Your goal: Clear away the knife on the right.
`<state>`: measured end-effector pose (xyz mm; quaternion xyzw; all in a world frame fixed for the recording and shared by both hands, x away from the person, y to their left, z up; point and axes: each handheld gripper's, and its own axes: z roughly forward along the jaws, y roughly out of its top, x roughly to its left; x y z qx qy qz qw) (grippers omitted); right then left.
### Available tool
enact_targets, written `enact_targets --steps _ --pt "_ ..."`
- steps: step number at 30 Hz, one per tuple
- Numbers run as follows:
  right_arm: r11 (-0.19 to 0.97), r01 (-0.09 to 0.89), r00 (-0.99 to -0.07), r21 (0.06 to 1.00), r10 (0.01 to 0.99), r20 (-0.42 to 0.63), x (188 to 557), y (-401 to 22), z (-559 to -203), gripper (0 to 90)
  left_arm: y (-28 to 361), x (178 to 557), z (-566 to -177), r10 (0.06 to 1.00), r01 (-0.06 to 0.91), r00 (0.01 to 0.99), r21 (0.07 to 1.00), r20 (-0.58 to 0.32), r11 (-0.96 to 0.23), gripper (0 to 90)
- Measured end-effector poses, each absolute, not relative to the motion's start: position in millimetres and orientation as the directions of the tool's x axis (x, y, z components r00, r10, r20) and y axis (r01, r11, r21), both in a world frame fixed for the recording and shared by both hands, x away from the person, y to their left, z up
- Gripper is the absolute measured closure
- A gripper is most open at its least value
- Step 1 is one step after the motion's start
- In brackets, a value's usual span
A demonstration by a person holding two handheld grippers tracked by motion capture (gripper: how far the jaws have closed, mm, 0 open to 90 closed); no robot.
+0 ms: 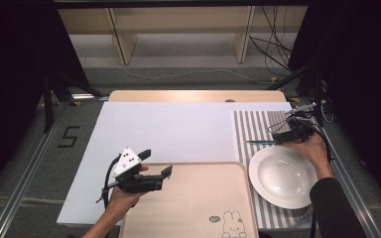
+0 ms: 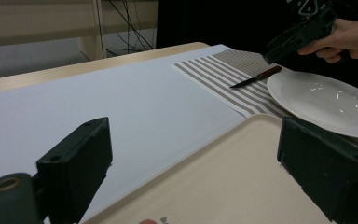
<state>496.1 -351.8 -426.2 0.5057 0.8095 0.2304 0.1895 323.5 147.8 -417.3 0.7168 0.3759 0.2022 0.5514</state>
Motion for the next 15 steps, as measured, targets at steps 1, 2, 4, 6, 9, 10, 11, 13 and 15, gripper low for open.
enact_targets --steps 1,2,4,6,9,10,11,13,15 --pt "0.389 0.741 -0.415 0.547 0.906 -0.082 498 -353 -428 19.2 148 324 -417 0.762 0.316 0.636 0.942 -0.125 -0.109 10.1" --pt "0.389 0.741 -0.415 0.547 0.906 -0.082 498 -353 -428 19.2 148 324 -417 0.762 0.316 0.636 0.942 -0.125 -0.109 10.1" --pt "0.401 0.752 -0.416 0.523 0.904 -0.096 502 -355 -430 19.4 148 324 -418 0.763 0.318 0.635 0.942 -0.126 -0.109 10.0" --pt "0.404 0.756 -0.416 0.515 0.904 -0.098 504 -357 -429 19.7 148 324 -417 0.762 0.317 0.635 0.942 -0.126 -0.108 10.1" --pt "0.411 0.766 -0.42 0.495 0.902 -0.099 506 -358 -430 20.3 148 324 -418 0.763 0.319 0.634 0.942 -0.128 -0.108 10.1" --pt "0.411 0.772 -0.42 0.485 0.902 -0.096 507 -359 -430 20.3 148 324 -418 0.762 0.318 0.635 0.942 -0.126 -0.108 10.0" --pt "0.411 0.772 -0.42 0.485 0.902 -0.096 507 -359 -430 20.3 148 324 -418 0.762 0.318 0.635 0.942 -0.126 -0.108 10.0" --pt "0.417 0.784 -0.419 0.459 0.902 -0.103 508 -361 -434 20.4 148 324 -417 0.762 0.316 0.635 0.942 -0.124 -0.11 10.1" --pt "0.418 0.789 -0.418 0.451 0.902 -0.104 509 -362 -436 20.5 148 324 -418 0.762 0.319 0.634 0.942 -0.128 -0.107 10.1"
